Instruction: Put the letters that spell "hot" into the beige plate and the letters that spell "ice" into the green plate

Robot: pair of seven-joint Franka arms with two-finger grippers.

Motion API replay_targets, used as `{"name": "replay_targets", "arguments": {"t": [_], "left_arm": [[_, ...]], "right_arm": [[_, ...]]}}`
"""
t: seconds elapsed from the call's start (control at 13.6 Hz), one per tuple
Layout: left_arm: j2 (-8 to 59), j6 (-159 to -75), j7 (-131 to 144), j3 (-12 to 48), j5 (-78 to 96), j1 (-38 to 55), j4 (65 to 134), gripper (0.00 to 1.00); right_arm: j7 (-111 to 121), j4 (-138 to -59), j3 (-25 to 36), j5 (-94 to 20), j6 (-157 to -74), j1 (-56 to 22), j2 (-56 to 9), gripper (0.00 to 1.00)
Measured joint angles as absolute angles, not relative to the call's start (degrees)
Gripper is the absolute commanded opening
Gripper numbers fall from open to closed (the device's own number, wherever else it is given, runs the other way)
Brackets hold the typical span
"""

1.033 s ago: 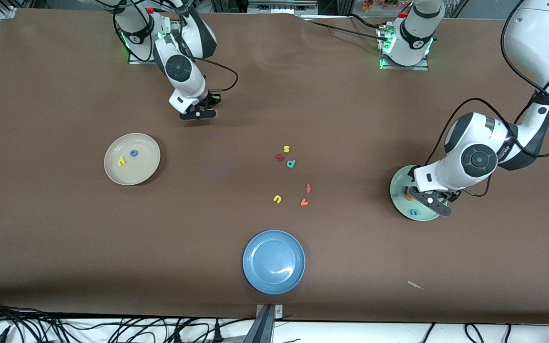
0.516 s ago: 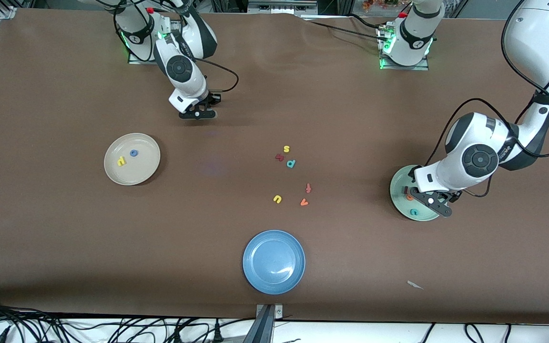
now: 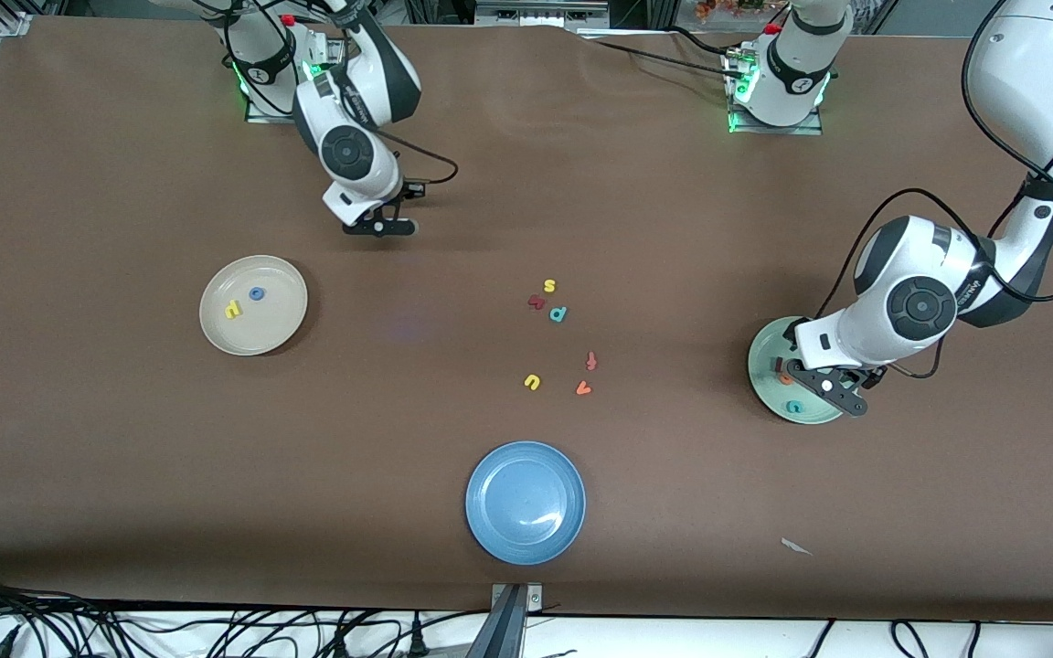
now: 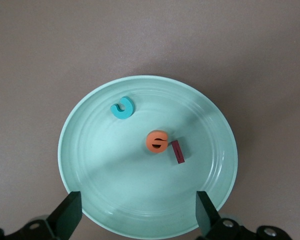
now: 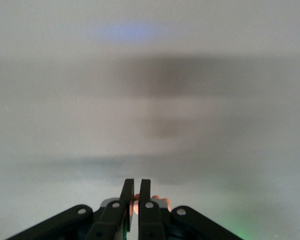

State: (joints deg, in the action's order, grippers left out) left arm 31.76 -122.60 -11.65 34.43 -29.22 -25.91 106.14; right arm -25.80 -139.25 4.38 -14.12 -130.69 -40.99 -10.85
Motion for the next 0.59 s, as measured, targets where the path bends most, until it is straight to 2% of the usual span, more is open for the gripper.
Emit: {"name": "replay_targets", "arguments": {"t": [0.37,0.59], "left_arm": [[31.76,-122.6,-11.65,34.43,-29.22,-25.91,106.09,1.0],[31.75,-122.6,-11.65,34.45,-29.22,-25.91,105.95,1.0]], "right_arm": [[-16.99,-129.77,17.16,-6.45,-121.4,-40.41,-10.99,0.0],[-11.81,-124.25,24.5,-2.77,-119.87,-39.39,-13.23,0.0]]}}
